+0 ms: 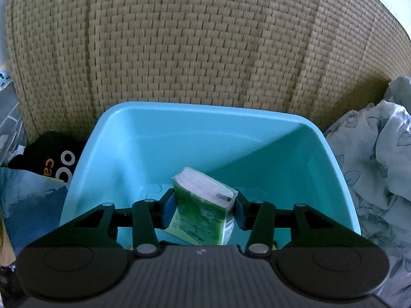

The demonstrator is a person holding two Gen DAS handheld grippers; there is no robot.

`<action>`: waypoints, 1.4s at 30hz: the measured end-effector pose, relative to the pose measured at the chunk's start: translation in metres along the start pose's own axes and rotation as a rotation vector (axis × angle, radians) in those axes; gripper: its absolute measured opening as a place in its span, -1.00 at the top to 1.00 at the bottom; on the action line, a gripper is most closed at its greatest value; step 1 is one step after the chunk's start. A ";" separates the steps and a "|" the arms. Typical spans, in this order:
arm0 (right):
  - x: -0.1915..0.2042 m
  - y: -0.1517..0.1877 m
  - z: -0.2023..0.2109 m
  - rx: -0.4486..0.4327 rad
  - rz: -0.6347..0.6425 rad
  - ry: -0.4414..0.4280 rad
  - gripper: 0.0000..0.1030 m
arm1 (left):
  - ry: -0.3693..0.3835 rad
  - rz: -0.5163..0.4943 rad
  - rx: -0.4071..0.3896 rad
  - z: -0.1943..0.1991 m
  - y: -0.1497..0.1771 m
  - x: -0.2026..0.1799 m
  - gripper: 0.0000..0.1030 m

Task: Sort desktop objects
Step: 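Open the left gripper to drop the tissue pack into the bin, then withdraw the left gripper from the bin back toward the tray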

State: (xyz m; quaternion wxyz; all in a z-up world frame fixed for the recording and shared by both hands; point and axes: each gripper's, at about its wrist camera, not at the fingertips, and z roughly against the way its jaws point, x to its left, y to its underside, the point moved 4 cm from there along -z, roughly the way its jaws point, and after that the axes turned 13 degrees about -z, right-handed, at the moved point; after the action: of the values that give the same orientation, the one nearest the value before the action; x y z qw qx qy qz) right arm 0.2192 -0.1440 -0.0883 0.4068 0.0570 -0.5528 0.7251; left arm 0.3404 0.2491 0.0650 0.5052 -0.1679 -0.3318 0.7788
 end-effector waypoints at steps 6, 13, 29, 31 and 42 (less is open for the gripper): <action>-0.001 0.001 -0.002 0.010 -0.002 0.007 -0.54 | 0.001 -0.010 -0.006 0.000 0.001 -0.003 0.02; 0.001 0.001 -0.001 0.007 0.000 0.002 -0.53 | -0.004 -0.025 -0.014 0.001 0.004 -0.005 -0.09; 0.002 0.002 -0.002 0.025 0.010 0.002 -0.53 | 0.033 -0.093 -0.144 0.076 0.002 -0.008 -0.09; 0.002 0.001 -0.002 0.023 0.006 0.001 -0.54 | 0.041 -0.106 -0.159 0.087 0.003 -0.012 -0.09; 0.000 0.002 -0.003 0.041 -0.013 0.006 -0.53 | 0.030 -0.193 -0.205 0.135 0.033 -0.027 -0.09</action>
State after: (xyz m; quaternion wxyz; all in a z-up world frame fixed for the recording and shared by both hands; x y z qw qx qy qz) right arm 0.2191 -0.1421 -0.0908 0.4117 0.0666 -0.5363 0.7337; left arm 0.2487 0.1690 0.1382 0.5629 -0.1975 -0.4169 0.6858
